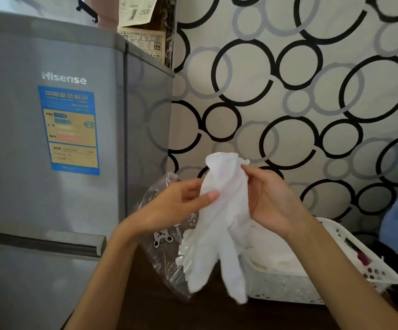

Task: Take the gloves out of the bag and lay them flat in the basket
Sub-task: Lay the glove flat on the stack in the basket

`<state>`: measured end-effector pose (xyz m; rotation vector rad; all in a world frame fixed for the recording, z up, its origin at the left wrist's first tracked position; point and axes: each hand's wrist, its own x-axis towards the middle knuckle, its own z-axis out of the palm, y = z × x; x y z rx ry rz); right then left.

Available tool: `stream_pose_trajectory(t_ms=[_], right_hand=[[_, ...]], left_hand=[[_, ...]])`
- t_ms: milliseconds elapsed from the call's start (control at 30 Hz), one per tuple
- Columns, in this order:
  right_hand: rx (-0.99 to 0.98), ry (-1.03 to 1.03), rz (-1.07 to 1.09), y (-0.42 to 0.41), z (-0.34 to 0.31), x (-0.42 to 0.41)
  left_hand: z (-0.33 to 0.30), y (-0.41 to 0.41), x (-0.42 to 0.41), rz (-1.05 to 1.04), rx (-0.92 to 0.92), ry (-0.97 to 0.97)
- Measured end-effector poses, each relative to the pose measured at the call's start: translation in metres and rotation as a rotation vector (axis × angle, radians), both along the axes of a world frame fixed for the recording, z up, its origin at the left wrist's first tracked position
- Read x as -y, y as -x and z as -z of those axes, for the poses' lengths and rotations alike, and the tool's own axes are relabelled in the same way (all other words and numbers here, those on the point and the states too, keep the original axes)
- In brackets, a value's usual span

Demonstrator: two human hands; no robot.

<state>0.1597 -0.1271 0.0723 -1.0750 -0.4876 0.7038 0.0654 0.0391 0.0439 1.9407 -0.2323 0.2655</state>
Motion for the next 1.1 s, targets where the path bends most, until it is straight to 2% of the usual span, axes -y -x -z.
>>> stream_pose_trajectory(t_ms=[100, 167, 267, 367, 467, 533, 633, 733, 833, 900, 967, 1100], right_hand=[[0.089, -0.014, 0.048, 0.004, 0.009, 0.013], [0.213, 0.044, 0.085, 0.006, 0.013, 0.025], [0.468, 0.24, 0.071, 0.009, 0.023, 0.034], [0.75, 0.436, 0.244, 0.017, 0.03, 0.033], [0.662, 0.38, 0.383, 0.013, 0.033, 0.037], [0.568, 0.363, 0.374, 0.007, 0.032, 0.044], [0.457, 0.39, 0.233, -0.001, 0.028, 0.061], [0.523, 0.497, 0.031, -0.005, 0.025, 0.075], [0.528, 0.566, -0.082, -0.003, 0.027, 0.076], [0.605, 0.619, -0.029, 0.0, 0.03, 0.069], [0.653, 0.602, 0.113, 0.001, 0.032, 0.062], [0.58, 0.516, 0.369, -0.004, 0.033, 0.063]], left_hand=[[-0.003, 0.002, 0.003, -0.075, 0.005, 0.067], [-0.004, 0.003, 0.003, -0.099, 0.01, 0.016], [-0.002, -0.002, 0.006, -0.13, 0.033, -0.078], [0.003, -0.007, 0.015, -0.102, 0.03, -0.136], [0.009, -0.011, 0.015, -0.095, -0.01, -0.167], [0.011, -0.011, 0.012, -0.077, -0.044, -0.161], [0.01, -0.008, 0.01, -0.031, -0.043, -0.098], [0.009, -0.009, 0.011, -0.06, -0.017, -0.051], [0.009, -0.011, 0.018, -0.099, 0.064, -0.041], [0.01, -0.013, 0.022, -0.118, 0.125, -0.027], [0.01, -0.014, 0.022, -0.116, 0.145, -0.015], [0.013, -0.013, 0.014, -0.058, 0.047, -0.102]])
